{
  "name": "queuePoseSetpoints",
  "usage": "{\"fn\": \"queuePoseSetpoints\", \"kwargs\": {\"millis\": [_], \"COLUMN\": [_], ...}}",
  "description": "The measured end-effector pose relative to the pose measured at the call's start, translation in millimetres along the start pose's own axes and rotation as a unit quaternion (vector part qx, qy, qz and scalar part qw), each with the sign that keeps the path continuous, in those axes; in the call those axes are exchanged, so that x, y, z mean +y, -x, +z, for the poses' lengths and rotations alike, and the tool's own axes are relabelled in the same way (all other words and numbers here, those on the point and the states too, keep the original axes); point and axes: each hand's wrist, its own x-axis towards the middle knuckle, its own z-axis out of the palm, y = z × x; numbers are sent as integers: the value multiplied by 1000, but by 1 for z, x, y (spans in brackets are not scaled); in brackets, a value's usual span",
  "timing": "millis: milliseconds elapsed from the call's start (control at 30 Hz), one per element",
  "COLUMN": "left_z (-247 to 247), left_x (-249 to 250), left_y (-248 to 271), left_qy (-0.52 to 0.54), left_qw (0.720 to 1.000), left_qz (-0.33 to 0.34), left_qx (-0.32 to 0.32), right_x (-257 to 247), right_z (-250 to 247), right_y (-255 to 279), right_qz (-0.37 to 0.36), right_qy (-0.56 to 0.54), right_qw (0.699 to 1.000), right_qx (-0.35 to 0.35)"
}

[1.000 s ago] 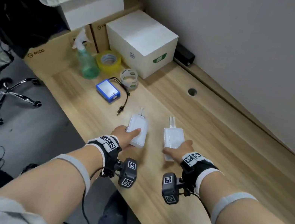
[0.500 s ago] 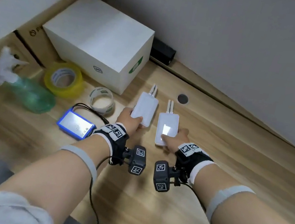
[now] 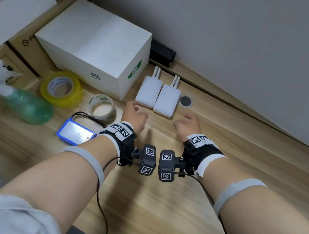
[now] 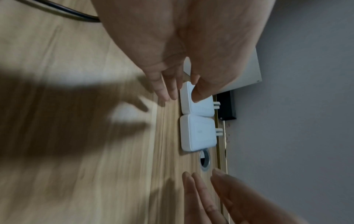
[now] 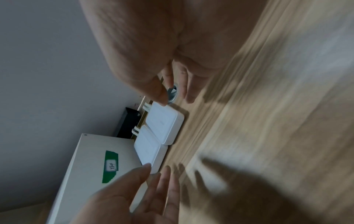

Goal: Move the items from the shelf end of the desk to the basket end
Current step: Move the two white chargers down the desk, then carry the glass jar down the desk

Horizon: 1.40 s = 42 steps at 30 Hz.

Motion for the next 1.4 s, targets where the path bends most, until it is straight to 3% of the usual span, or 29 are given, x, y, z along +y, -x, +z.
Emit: {"fn": "queuePoseSetpoints", "kwargs": {"millis": [100,200,300,500,667,800,967,1133,1400], "left_z": [22,57,110,263,401,490,571,652,815], "left_x": [-3,-6,-4,-28,-57,-74,-97,-130,-186], "left_y": [31,70,127,271,420,529,627,687,754], "left_qy": [24,-27,-26,-74,-111,-134,-175,-211,-242], "left_qw": [999,999,994,972,935,897,848,820,792], "left_qz": [-22,29,50,89,125,154,171,163,108], "left_qx": [-21,-37,-92,-205,-314,-392,-469,-506,-549], "right_x": [18,41,79,204,313,386,458,525,636], "right_z": [-28,-74,-139,-317,-480,-583,-660,-711,-835], "right_y": [22,46,70,141,235,317,400,442,446], "right_qz": [0,5,3,-7,1,13,33,81,153], "right_qy": [-25,-51,-82,-130,-151,-221,-355,-372,-304], "right_qw": [1000,999,996,985,967,938,880,851,857], "right_qx": [2,6,35,110,203,266,315,360,387]}}
